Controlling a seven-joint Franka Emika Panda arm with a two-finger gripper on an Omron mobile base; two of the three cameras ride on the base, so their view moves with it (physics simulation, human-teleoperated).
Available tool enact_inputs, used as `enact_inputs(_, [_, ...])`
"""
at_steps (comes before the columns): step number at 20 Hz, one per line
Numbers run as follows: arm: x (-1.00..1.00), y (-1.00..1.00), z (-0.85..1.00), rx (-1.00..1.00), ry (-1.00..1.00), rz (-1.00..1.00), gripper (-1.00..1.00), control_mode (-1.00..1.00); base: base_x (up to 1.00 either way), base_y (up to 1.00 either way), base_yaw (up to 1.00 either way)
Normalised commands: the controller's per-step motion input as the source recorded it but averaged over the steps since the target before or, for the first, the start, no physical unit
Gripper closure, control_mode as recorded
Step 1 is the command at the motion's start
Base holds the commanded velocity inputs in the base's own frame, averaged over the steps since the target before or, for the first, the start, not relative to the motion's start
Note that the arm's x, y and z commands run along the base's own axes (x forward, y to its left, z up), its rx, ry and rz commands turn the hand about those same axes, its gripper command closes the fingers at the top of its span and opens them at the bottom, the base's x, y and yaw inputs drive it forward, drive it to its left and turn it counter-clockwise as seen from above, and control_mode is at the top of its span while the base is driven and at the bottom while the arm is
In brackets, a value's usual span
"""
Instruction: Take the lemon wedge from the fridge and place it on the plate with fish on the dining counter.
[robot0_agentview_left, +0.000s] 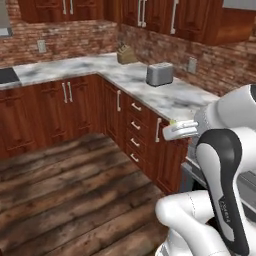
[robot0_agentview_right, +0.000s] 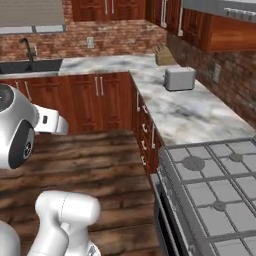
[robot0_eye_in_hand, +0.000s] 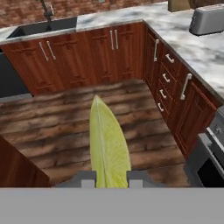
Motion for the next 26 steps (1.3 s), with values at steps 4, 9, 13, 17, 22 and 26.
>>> enact_inputs(4, [0.00,0.00,0.00,0.00,0.00,0.00,1.00,1.00,1.00,0.00,0.32])
enact_inputs(9, [0.00,0.00,0.00,0.00,0.00,0.00,1.00,1.00,1.00,0.00,0.47])
enact_inputs(13, [0.00,0.00,0.00,0.00,0.00,0.00,1.00,1.00,0.99,0.00,0.63])
enact_inputs(17, [0.00,0.00,0.00,0.00,0.00,0.00,1.00,1.00,0.74,0.00,0.73])
enact_inputs(22, [0.00,0.00,0.00,0.00,0.00,0.00,1.00,1.00,0.60,0.00,0.76])
enact_inputs(26, [0.00,0.00,0.00,0.00,0.00,0.00,1.00,1.00,0.91,0.00,0.70])
